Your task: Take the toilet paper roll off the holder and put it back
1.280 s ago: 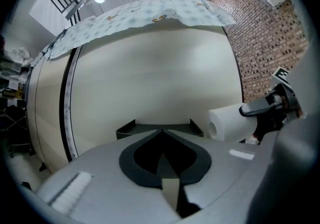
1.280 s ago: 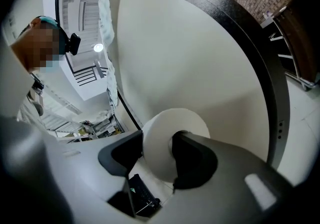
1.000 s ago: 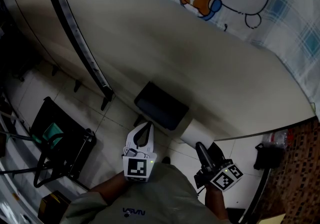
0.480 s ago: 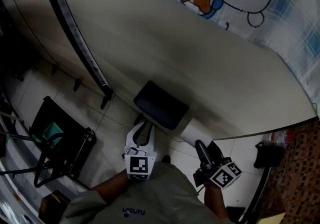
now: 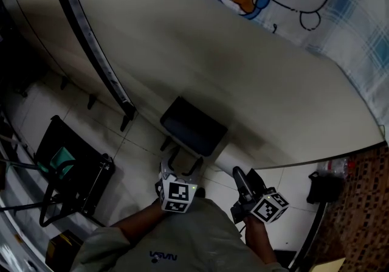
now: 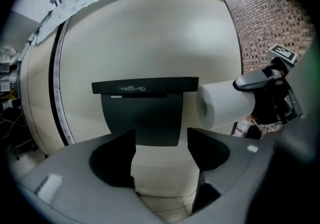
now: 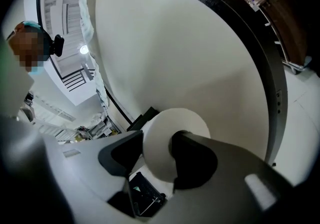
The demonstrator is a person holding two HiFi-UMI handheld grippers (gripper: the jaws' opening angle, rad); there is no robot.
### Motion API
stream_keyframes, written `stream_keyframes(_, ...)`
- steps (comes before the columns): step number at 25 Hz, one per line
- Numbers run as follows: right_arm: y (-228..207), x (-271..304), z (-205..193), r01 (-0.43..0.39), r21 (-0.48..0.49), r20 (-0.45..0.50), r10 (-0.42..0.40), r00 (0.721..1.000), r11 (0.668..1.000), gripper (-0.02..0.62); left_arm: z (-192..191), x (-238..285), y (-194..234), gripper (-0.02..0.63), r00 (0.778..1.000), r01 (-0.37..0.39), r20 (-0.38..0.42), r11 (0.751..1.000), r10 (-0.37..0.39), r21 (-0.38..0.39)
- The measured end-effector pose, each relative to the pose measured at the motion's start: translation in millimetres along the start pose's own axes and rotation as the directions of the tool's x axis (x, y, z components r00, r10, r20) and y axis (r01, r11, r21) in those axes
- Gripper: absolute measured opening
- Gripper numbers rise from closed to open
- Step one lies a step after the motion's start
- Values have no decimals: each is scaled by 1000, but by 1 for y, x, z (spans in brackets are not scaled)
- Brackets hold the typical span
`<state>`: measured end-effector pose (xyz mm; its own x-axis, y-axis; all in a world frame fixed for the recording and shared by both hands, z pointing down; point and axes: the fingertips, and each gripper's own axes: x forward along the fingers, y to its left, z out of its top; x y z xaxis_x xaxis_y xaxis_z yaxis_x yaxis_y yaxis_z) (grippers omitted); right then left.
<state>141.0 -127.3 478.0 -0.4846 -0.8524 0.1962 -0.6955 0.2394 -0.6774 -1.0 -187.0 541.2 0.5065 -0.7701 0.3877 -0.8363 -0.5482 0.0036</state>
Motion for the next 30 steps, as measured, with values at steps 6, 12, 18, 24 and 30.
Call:
stream_keyframes(6,-2,8,-5,-14,42,-10,14,1000,999,180,-1,8,5,336,999,-48,-16,999,48,0)
stream_keyframes(12,-4,14,-7,-34,75,-22,35,999,997,179,-2,6,9,334,997,-76,-26,997,76,3)
stream_keyframes(18,-1,26,-12,-72,123,-41,77,996,990,178,-1,-2,11,334,997,-75,-12,997,75,19)
stream_keyframes(24,3,41,-16,-119,175,-46,129,991,977,176,-2,-9,12,334,998,-60,-23,997,61,50)
stream_keyframes(30,7,57,-21,-143,204,-51,156,986,968,175,-3,-13,12,334,999,-39,-28,997,41,70)
